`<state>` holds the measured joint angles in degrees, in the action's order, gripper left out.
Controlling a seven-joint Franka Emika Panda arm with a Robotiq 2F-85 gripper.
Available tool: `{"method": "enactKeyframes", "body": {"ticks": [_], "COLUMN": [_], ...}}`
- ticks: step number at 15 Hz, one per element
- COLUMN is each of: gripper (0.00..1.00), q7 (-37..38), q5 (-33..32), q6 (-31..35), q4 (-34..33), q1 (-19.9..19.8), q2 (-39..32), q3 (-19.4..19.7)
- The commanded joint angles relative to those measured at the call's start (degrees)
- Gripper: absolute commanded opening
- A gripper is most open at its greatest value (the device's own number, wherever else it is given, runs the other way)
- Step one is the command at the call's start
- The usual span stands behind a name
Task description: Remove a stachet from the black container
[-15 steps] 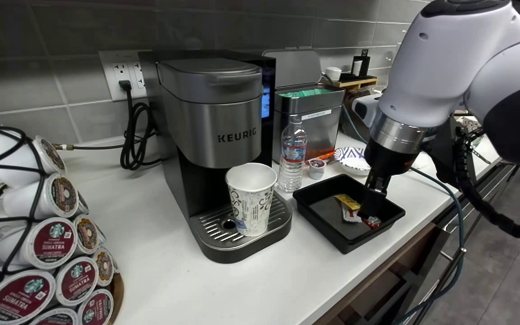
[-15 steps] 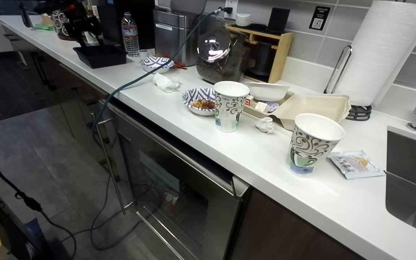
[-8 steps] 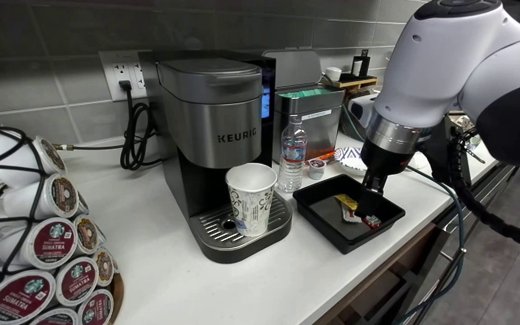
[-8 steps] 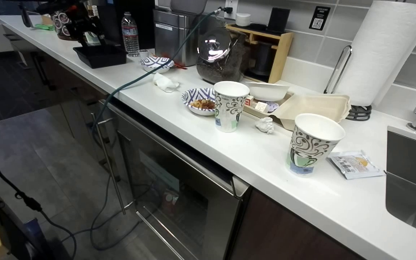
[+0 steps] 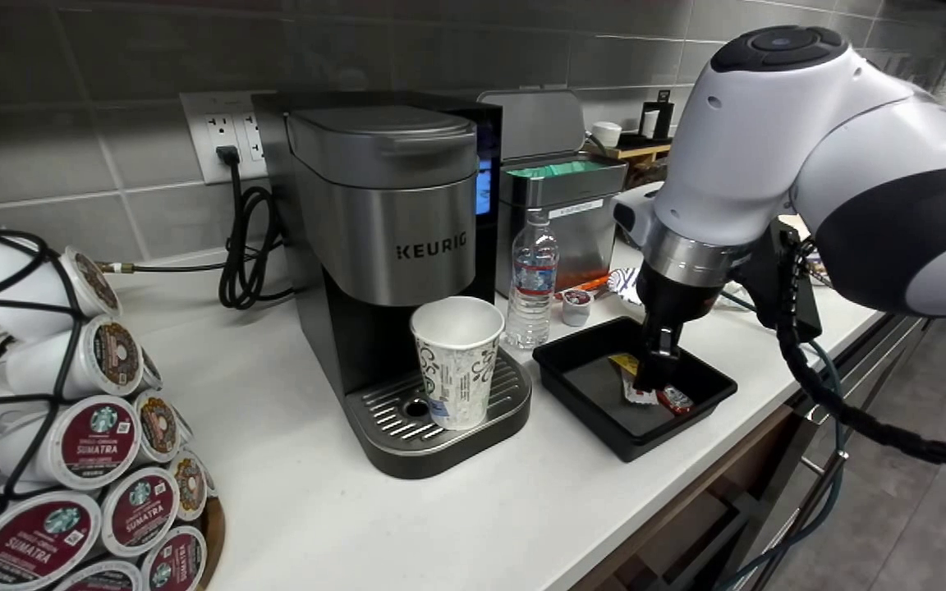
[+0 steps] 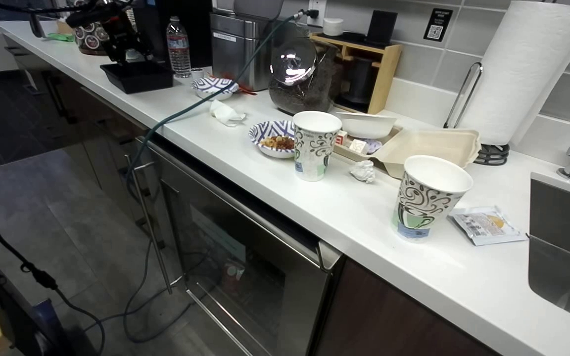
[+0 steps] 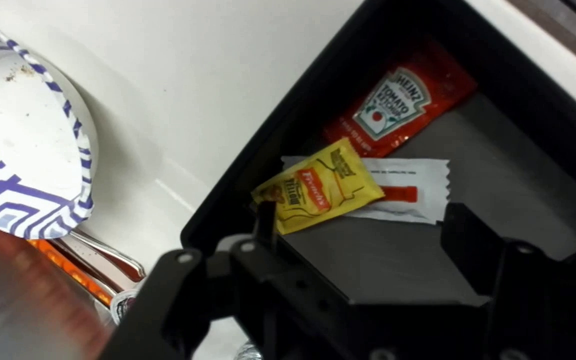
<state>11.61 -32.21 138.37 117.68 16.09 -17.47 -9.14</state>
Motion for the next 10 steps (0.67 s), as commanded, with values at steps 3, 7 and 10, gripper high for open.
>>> {"method": "enactKeyframes", "body": {"ticks": [3, 7, 10], "gripper": [0.81, 0.81, 0.75], "q7": [-5.0, -7.2, -7.6], "q5": [0.1, 0.2, 0.0], "q6": [-1.4, -1.4, -1.5], "q4": [-4.0, -3.4, -3.6], "q1": [0.9, 1.0, 1.1], "q2": [-4.2, -5.0, -5.4], "q3": [1.3, 1.5, 1.8]}}
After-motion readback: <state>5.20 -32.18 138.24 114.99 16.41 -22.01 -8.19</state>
